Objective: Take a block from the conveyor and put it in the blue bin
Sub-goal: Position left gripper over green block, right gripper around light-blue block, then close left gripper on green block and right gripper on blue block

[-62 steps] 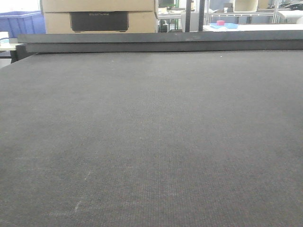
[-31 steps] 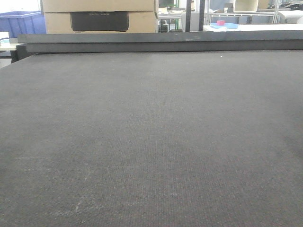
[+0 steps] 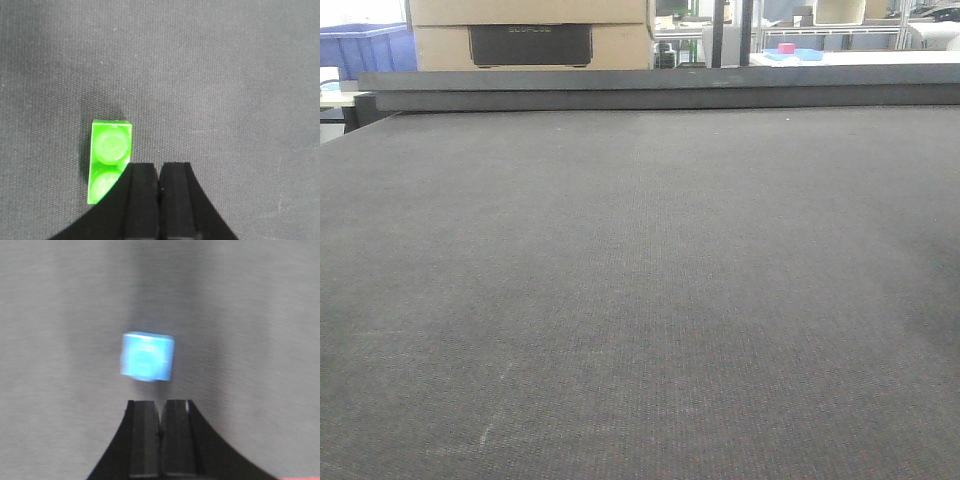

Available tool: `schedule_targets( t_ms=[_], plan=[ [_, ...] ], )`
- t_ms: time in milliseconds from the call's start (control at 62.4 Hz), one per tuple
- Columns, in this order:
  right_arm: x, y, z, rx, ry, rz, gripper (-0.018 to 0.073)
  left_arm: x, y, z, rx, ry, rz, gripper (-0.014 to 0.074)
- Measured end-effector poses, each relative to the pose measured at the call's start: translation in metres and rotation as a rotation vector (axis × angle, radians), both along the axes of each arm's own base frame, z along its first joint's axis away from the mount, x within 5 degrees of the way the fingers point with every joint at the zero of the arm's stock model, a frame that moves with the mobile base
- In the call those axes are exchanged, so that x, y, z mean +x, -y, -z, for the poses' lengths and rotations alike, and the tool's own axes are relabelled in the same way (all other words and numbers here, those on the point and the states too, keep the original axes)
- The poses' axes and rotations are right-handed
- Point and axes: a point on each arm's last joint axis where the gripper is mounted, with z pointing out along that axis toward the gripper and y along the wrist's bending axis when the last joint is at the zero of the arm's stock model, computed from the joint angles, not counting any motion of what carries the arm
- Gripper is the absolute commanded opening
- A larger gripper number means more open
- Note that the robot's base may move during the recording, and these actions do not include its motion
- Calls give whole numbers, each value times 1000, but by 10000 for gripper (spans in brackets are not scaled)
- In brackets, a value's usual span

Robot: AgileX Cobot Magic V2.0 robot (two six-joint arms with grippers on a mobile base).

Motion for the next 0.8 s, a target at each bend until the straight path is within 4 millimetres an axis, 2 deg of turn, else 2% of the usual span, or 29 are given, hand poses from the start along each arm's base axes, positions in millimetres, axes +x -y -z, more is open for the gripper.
schedule_targets(
  t_ms=[112, 176, 368, 432, 609, 801],
  plan=[
    [4, -2, 4, 2, -11, -1, -134, -1, 0, 0, -1, -10, 2, -111],
    [8, -3, 8, -1, -19, 1, -74, -1, 0, 0, -3, -12, 2, -111],
    [21, -5, 21, -3, -43, 4, 281, -2, 0, 1, -3, -22, 4, -111],
    [26, -6, 26, -4, -52, 6, 353, -2, 0, 1, -3, -22, 4, -111],
    [40, -8, 42, -7, -73, 12, 370, -2, 0, 1, -3, -23, 4, -111],
    [55, -10, 71, -18, -163, 17, 370, -2, 0, 1, -3, -23, 4, -111]
  ],
)
